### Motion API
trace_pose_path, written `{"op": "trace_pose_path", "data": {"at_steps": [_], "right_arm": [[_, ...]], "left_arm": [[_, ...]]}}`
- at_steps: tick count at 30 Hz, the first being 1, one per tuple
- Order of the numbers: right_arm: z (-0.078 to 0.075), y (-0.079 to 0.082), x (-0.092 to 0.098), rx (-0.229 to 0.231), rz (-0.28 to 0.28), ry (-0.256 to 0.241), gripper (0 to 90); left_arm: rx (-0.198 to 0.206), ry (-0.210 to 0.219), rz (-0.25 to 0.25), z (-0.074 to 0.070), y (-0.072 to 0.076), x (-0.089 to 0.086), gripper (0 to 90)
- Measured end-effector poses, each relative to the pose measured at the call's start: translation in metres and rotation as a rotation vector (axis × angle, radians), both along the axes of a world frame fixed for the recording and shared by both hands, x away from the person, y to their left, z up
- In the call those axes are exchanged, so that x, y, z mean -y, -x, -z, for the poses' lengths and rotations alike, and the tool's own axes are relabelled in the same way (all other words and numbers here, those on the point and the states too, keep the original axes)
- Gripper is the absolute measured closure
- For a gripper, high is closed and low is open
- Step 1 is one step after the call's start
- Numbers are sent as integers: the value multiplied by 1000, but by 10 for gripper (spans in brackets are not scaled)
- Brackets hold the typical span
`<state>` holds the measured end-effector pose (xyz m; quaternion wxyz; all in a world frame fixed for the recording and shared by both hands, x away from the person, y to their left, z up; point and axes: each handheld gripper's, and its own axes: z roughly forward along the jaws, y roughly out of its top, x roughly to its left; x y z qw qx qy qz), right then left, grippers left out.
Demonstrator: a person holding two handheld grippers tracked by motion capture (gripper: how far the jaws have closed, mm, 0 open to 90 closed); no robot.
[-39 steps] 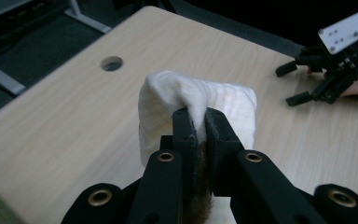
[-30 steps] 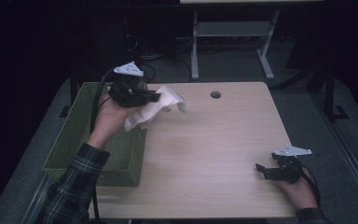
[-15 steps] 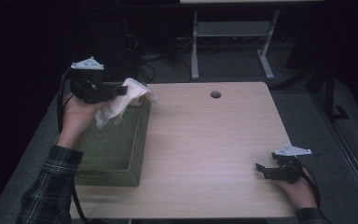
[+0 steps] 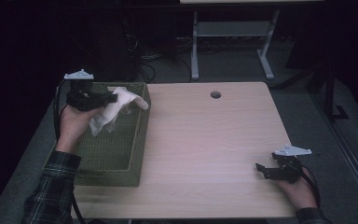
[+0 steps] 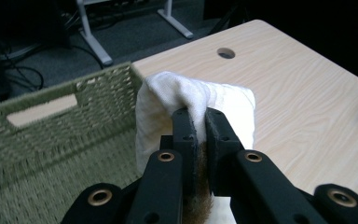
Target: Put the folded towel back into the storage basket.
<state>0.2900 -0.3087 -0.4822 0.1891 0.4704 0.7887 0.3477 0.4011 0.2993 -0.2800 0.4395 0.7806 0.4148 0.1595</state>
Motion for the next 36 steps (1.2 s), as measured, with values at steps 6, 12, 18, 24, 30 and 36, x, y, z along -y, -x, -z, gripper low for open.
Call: {"op": "trace_pose_path", "data": {"at_steps": [6,12,18,24,30,36], "right_arm": [[0,0,0,-1,1,0,167],[0,0,0,0,2,0,167],[0,0,0,2,1,1,167],[0,0,0,2,4,0,167],[0,-1,0,2,5,0,167],[0,-1,0,2,6,0,167]], "left_arm": [[-47,40,-40,28,-5,-11,835],[-109,24,-72,55,-7,-26,835],[-203,-21,-90,85,-15,-43,835],[-261,-104,-100,97,-16,-50,834],[-312,-171,-136,104,-16,-58,824],[-286,-214,-162,110,-17,-60,682]]}}
